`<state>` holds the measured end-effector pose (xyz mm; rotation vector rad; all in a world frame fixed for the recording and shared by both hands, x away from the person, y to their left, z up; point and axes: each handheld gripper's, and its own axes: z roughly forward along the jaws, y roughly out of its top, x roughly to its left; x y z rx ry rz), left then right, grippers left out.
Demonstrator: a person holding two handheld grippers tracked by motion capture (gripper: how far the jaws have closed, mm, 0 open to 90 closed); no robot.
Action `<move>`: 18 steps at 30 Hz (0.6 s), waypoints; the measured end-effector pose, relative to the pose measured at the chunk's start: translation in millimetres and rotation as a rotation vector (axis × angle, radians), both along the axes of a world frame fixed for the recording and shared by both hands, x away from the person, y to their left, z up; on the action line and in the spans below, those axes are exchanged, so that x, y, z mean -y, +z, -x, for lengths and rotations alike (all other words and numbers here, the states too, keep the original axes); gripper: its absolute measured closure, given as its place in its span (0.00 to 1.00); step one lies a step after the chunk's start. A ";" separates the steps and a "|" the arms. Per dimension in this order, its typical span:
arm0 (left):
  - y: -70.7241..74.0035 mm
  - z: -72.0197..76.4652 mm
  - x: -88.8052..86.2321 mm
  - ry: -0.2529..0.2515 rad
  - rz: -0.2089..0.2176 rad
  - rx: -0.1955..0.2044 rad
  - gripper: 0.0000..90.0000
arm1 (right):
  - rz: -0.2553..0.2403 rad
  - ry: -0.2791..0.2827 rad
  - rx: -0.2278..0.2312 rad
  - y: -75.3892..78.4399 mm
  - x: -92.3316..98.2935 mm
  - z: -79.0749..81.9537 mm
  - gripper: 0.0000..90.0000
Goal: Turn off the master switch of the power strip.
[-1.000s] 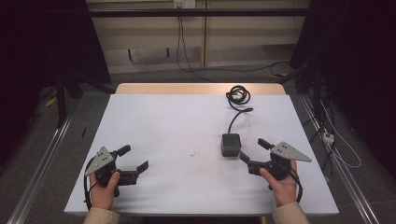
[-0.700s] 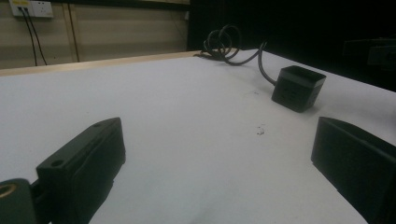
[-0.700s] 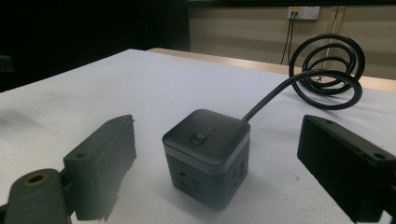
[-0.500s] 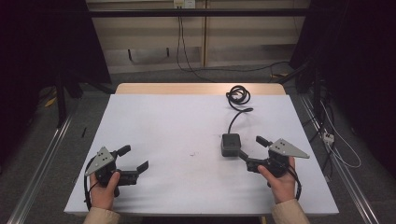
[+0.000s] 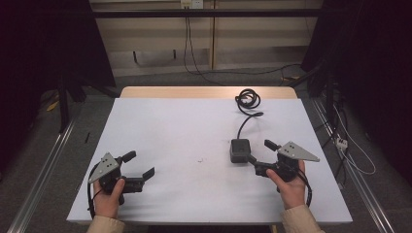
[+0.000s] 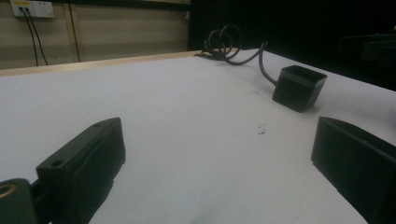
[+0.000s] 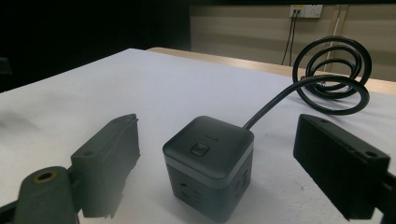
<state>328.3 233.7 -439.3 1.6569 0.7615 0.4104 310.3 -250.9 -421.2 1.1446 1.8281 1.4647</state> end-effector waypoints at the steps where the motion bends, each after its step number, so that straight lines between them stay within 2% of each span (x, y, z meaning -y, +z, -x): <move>1: 0.0 0.0 -0.1 0.000 0.000 0.000 0.03 | 0.002 -0.001 -0.001 0.0 0.0 -0.4 0.16; 18: 0.1 0.1 -0.1 -0.002 0.002 0.001 0.03 | 0.017 0.005 -0.014 0.7 -7.0 -7.2 0.21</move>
